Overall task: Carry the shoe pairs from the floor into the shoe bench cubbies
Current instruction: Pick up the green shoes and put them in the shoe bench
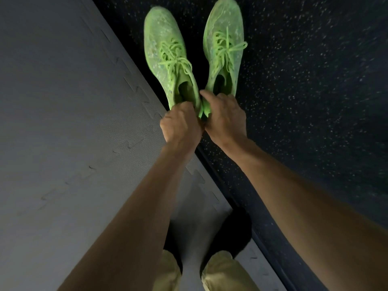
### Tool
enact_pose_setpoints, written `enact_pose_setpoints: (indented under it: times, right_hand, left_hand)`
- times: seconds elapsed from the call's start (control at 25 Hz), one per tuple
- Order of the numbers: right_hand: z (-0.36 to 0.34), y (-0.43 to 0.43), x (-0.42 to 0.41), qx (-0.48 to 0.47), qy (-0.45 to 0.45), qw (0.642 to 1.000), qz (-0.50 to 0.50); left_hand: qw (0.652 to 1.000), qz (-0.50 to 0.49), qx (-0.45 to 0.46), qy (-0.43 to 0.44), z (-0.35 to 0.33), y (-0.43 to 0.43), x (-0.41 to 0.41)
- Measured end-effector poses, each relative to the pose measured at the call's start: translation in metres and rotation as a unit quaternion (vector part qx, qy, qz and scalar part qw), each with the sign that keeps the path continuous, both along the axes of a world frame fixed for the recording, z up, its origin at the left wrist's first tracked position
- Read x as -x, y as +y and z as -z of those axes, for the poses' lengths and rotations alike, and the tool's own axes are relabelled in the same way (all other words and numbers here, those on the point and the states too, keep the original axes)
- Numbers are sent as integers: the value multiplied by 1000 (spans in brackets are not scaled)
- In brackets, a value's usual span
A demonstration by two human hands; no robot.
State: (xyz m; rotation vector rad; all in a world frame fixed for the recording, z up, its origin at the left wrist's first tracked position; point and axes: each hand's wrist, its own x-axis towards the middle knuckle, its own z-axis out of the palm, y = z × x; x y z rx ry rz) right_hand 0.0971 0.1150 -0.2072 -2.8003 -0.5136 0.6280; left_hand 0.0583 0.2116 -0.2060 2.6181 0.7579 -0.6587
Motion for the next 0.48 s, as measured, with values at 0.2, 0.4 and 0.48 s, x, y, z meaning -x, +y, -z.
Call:
enact_pose_setpoints:
  times: [0.2, 0.4, 0.48]
  right_hand:
    - [-55, -7, 12, -43, -33, 999, 0]
    - [-183, -15, 44, -7, 9, 997, -77]
    - [-245, -13, 60, -1, 11, 994, -109]
  left_hand:
    - [998, 11, 7, -63, -54, 7, 14]
    - [997, 70, 24, -37, -176, 21, 45]
    - [995, 95, 16, -40, -236, 27, 64]
